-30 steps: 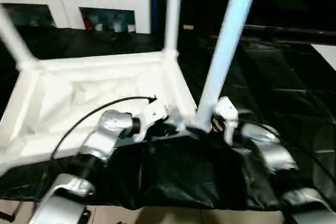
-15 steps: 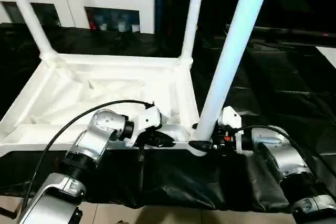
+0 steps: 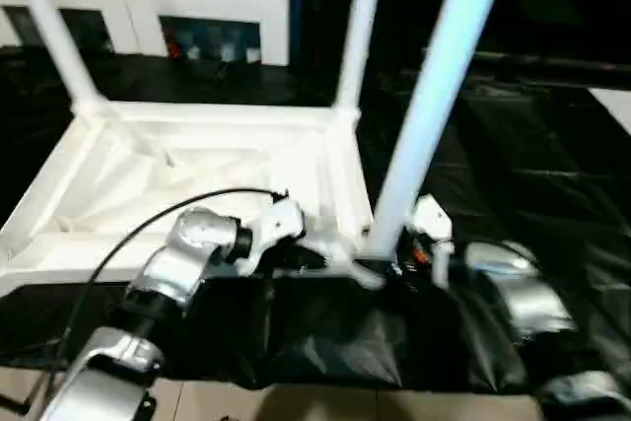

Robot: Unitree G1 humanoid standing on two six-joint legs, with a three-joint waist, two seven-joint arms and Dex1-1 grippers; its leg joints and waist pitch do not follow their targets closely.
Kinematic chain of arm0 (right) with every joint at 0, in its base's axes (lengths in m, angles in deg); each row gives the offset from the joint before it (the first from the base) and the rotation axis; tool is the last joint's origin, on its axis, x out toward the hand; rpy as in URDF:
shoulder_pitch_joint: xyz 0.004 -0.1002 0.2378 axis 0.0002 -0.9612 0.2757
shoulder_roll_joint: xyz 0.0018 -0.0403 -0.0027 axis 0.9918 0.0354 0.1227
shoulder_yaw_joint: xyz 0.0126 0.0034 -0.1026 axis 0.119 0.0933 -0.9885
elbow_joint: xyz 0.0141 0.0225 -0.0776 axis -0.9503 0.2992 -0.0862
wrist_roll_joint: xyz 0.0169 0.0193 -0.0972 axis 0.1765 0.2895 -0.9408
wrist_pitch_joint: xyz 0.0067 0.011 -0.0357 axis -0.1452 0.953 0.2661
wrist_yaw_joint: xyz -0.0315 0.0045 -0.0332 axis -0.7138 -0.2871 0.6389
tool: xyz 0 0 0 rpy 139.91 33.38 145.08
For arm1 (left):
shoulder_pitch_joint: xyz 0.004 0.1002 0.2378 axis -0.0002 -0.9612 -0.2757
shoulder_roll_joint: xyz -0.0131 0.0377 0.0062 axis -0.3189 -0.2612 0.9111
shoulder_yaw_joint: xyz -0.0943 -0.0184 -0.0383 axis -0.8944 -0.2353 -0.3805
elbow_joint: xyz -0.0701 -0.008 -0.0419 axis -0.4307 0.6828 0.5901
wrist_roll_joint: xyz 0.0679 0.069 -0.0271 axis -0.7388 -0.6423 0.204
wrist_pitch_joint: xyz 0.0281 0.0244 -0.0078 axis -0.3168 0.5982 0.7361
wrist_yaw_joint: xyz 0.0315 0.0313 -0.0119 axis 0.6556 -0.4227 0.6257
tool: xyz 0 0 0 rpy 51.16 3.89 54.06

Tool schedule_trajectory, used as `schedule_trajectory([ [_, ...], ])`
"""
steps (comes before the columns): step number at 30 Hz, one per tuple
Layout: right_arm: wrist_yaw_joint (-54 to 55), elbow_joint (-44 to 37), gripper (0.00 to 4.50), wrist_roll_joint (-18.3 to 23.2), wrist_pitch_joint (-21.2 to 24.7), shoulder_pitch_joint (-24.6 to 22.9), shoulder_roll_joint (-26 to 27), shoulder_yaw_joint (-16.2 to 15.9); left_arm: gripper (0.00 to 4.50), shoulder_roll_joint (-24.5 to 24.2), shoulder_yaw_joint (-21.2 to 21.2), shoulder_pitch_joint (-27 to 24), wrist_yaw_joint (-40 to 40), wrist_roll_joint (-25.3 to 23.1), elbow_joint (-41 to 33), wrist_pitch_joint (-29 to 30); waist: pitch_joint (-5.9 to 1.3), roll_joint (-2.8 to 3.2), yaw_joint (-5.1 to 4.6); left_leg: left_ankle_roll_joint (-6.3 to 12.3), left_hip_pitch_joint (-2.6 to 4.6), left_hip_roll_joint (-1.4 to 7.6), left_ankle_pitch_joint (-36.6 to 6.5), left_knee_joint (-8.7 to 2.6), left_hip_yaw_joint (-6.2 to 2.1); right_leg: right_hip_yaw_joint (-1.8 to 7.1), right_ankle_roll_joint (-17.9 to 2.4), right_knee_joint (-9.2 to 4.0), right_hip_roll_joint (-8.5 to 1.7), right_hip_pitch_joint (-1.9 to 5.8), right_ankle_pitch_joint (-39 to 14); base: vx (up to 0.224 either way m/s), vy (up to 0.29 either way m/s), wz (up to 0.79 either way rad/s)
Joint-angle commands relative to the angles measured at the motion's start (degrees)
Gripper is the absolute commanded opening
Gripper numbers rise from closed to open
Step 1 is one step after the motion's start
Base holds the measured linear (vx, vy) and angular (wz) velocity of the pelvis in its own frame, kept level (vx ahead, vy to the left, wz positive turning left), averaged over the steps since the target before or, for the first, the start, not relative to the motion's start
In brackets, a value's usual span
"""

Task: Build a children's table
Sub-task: Rotate leg to tighten

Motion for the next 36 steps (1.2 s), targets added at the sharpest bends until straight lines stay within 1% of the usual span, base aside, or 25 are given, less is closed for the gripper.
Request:
schedule_trajectory([
  [1, 6.7, 4.8, 2.52, -4.1, 2.7, 0.1, 3.7, -3.2, 0.00, 4.8, 0.8, 0.6, 6.2, 0.0, -1.3, 1.5, -1.87, -0.12, -0.43, -1.09, 0.33, 1.21, -20.4, -4.27, -0.44, 1.65, -8.6, -5.08, -3.00, 1.43, -24.6, 0.000, 0.000, 0.00],
  [2, 9.9, 6.1, 2.52, -4.5, 2.9, 0.8, 4.8, -2.7, 0.00, 5.6, 0.8, 0.6, 7.6, -0.1, -1.3, 2.0, -1.92, -0.12, -0.88, -1.27, 0.30, 1.11, -21.2, -4.23, -0.65, 1.50, -7.8, -5.32, -3.06, 1.49, -26.5, 0.000, 0.000, 0.00],
  [4, 18.4, 9.1, 2.42, -4.1, 4.8, 3.1, 8.2, -0.6, 0.00, 8.2, 1.1, 0.7, 10.9, -0.6, -1.3, 3.4, -1.96, -0.09, -1.28, -1.06, 0.16, 1.07, -21.4, -4.28, -0.70, 1.56, -7.3, -5.48, -3.00, 1.38, -26.4, 0.000, 0.000, 0.00],
  [5, 21.3, 10.0, 2.34, -3.9, 5.6, 3.9, 9.4, 0.2, 0.00, 9.0, 1.2, 0.7, 12.0, -0.7, -1.3, 3.9, -1.89, -0.09, -1.64, -1.13, 0.30, 0.98, -22.0, -4.22, -0.70, 1.56, -7.4, -5.58, -2.96, 1.11, -27.1, 0.000, 0.000, 0.00],
  [6, 24.1, 11.0, 2.34, -3.6, 6.3, 4.8, 10.7, 0.9, 0.00, 9.9, 1.4, 0.8, 13.0, -1.0, -1.3, 4.3, -1.97, -0.15, -1.74, -0.79, 0.37, 0.85, -22.1, -4.05, -0.65, 1.54, -7.2, -5.68, -2.96, 1.04, -27.5, 0.000, 0.000, 0.00],
  [7, 25.6, 12.0, 2.34, -3.5, 6.3, 5.7, 11.7, 1.4, 0.00, 10.7, 1.5, 0.9, 14.3, -1.2, -1.3, 4.6, -1.98, -0.06, -1.95, -0.58, 0.15, 0.86, -21.9, -4.07, -0.68, 1.55, -7.0, -5.74, -2.97, 1.09, -27.4, 0.000, 0.000, 0.00],
  [8, 25.6, 12.0, 2.34, -3.5, 6.3, 5.7, 11.7, 1.4, 0.00, 10.7, 1.5, 0.9, 14.3, -1.2, -1.3, 4.6, -1.97, -0.03, -1.98, -0.48, 0.13, 0.85, -22.0, -4.09, -0.67, 1.54, -6.9, -5.78, -2.91, 1.09, -27.4, 0.000, 0.000, 0.00],
  [10, 27.3, 14.0, 2.34, -3.2, 4.8, 8.1, 14.5, 1.6, 0.00, 13.2, 1.8, 1.1, 16.3, -1.5, -1.6, 5.2, -2.02, -0.10, -2.01, -0.25, 0.13, 0.87, -21.7, -4.05, -0.61, 1.57, -7.0, -5.69, -2.89, 1.02, -26.4, 0.000, 0.000, 0.00],
  [12, 27.0, 14.5, 2.34, -3.9, 3.0, 8.7, 15.1, 1.0, 0.00, 13.7, 2.2, 1.0, 16.1, -1.6, -1.9, 5.0, -2.15, -0.06, -2.02, 0.11, -0.22, 0.86, -20.6, -4.08, -0.58, 1.55, -7.2, -5.51, -2.83, 1.28, -24.2, 0.000, 0.000, 0.00],
  [13, 25.6, 14.5, 2.69, -3.1, 2.8, 8.7, 15.3, 1.3, 0.00, 13.6, 2.4, 1.0, 15.9, -1.6, -2.1, 4.8, -2.14, 0.00, -1.98, 0.23, -0.14, 0.91, -20.6, -4.06, -0.54, 1.58, -7.4, -5.49, -2.85, 1.20, -23.6, 0.000, 0.000, 0.00],
  [14, 24.9, 14.7, 2.79, -2.5, 2.8, 8.7, 15.4, 1.8, 0.00, 13.4, 2.5, 0.8, 15.7, -1.6, -2.3, 4.6, -2.14, -0.02, -1.98, 0.44, -0.14, 0.89, -20.4, -4.04, -0.47, 1.63, -7.8, -5.37, -2.72, 1.23, -22.4, 0.000, 0.000, 0.00],
  [16, 23.8, 14.6, 2.81, -1.5, 3.1, 8.7, 15.4, 2.4, 0.00, 12.9, 2.6, 0.5, 15.4, -1.6, -2.9, 4.5, -2.19, -0.03, -1.95, 0.76, -0.22, 0.88, -19.9, -4.03, -0.38, 1.67, -8.3, -5.21, -2.69, 1.36, -20.8, 0.000, 0.000, 0.00],
  [20, 22.8, 13.8, 3.24, -1.6, 2.2, 8.1, 14.5, 2.2, 0.00, 11.5, 2.5, -0.3, 14.2, -1.3, -3.5, 3.6, -2.13, -0.09, -1.86, 1.01, -0.33, 0.96, -19.3, -4.11, -0.38, 1.65, -8.6, -5.20, -2.81, 1.49, -21.0, 0.000, 0.000, 0.00],
  [22, 22.0, 13.5, 3.24, -2.2, 1.4, 7.8, 13.6, 1.8, 0.00, 10.7, 2.3, -0.4, 13.6, -1.1, -3.5, 2.9, -2.18, -0.11, -1.83, 1.09, -0.25, 0.97, -19.3, -4.05, -0.33, 1.69, -8.5, -5.25, -2.84, 1.43, -21.1, 0.000, 0.000, 0.00],
  [23, 20.3, 13.0, 3.24, -2.3, 0.8, 7.4, 12.7, 1.4, 0.00, 10.1, 2.0, -0.4, 13.0, -0.8, -3.5, 2.8, -2.16, 0.08, -1.82, 0.99, -0.29, 1.02, -18.9, -4.14, -0.37, 1.71, -8.6, -5.19, -2.83, 1.46, -20.6, 0.000, 0.000, 0.00],
  [25, 15.8, 11.4, 3.24, -2.3, 0.2, 6.2, 10.7, 0.4, 0.00, 8.7, 1.5, -0.3, 11.5, -0.3, -3.1, 1.7, -2.24, -0.10, -1.74, 1.44, -0.30, 0.97, -18.6, -3.95, -0.20, 1.74, -8.9, -5.14, -2.68, 1.59, -19.1, 0.000, 0.000, 0.00],
  [26, 12.7, 10.0, 3.24, -1.9, -0.1, 5.3, 9.4, 0.0, 0.00, 8.0, 1.2, -0.2, 10.4, 0.1, -2.8, 1.5, -2.30, -0.05, -1.66, 1.82, -0.36, 0.96, -17.8, -3.89, -0.14, 1.74, -9.3, -4.99, -2.63, 1.76, -17.4, 0.000, 0.000, 0.00],
  [28, 7.8, 7.7, 3.24, -1.3, -0.5, 3.9, 7.2, -0.6, 0.00, 6.6, 0.9, -0.1, 8.3, 0.7, -2.5, 0.5, -2.40, -0.05, -1.40, 2.33, -0.28, 1.03, -16.5, -3.75, -0.04, 1.82, -10.1, -4.74, -2.71, 1.77, -15.0, 0.000, 0.000, 0.00],
  [30, 0.9, 4.4, 3.24, -0.3, -0.7, 1.9, 3.7, -1.4, 0.00, 4.7, 0.1, 0.0, 4.7, 2.1, -2.1, -1.3, -2.52, -0.02, -1.18, 3.16, -0.43, 1.05, -14.7, -3.63, -0.04, 1.73, -10.9, -4.37, -2.64, 2.21, -12.0, 0.000, 0.000, 0.00],
  [31, 0.6, 4.2, 3.24, -0.3, -0.7, 1.8, 3.5, -1.5, 0.00, 4.6, 0.1, 0.0, 4.5, 2.2, -2.1, -1.4, -2.58, 0.06, -1.01, 3.44, -0.33, 1.11, -14.1, -3.55, -0.03, 1.71, -11.3, -4.27, -2.60, 2.19, -10.7, 0.000, 0.000, 0.00],
  [32, -0.5, 3.6, 3.24, -0.1, -0.7, 1.5, 2.8, -1.6, 0.00, 4.3, -0.1, 0.1, 3.8, 2.5, -2.0, -1.7, -2.63, 0.03, -1.06, 3.84, -0.36, 1.15, -12.9, -3.48, 0.02, 1.72, -12.3, -3.91, -2.53, 2.22, -8.1, 0.000, 0.000, 0.00],
  [33, -3.0, 2.4, 3.24, 0.5, -0.5, 0.9, 1.4, -1.7, 0.00, 3.5, -0.2, 0.5, 2.6, 2.6, -1.4, -2.2, -2.64, 0.13, -0.95, 3.95, -0.28, 1.19, -12.5, -3.45, 0.06, 1.69, -12.7, -3.84, -2.53, 2.19, -7.3, 0.000, 0.000, 0.00],
  [34, -3.0, 2.4, 3.24, 0.5, -0.5, 0.9, 1.4, -1.7, 0.00, 3.5, -0.2, 0.5, 2.6, 2.6, -1.4, -2.2, -2.70, 0.08, -0.75, 4.28, -0.22, 1.20, -11.7, -3.33, 0.12, 1.67, -13.3, -3.68, -2.53, 2.31, -5.9, 0.000, 0.000, 0.00],
  [35, -6.2, 1.2, 3.24, 1.0, -0.1, 0.3, -0.3, -1.9, 0.00, 2.5, -0.2, 1.1, 1.4, 2.4, -0.3, -3.0, -2.61, 0.17, -0.66, 4.44, -0.28, 1.18, -11.5, -3.35, 0.13, 1.66, -13.8, -3.63, -2.52, 2.34, -5.3, 0.000, 0.000, 0.00],
  [36, -7.7, 0.6, 3.24, 1.2, 0.2, 0.1, -1.1, -1.9, 0.00, 2.1, -0.2, 1.4, 0.9, 2.3, 0.2, -3.4, -2.63, 0.24, -0.46, 4.48, -0.13, 1.19, -11.6, -3.30, 0.18, 1.67, -13.9, -3.62, -2.53, 2.38, -5.3, 0.000, 0.000, 0.00],
])
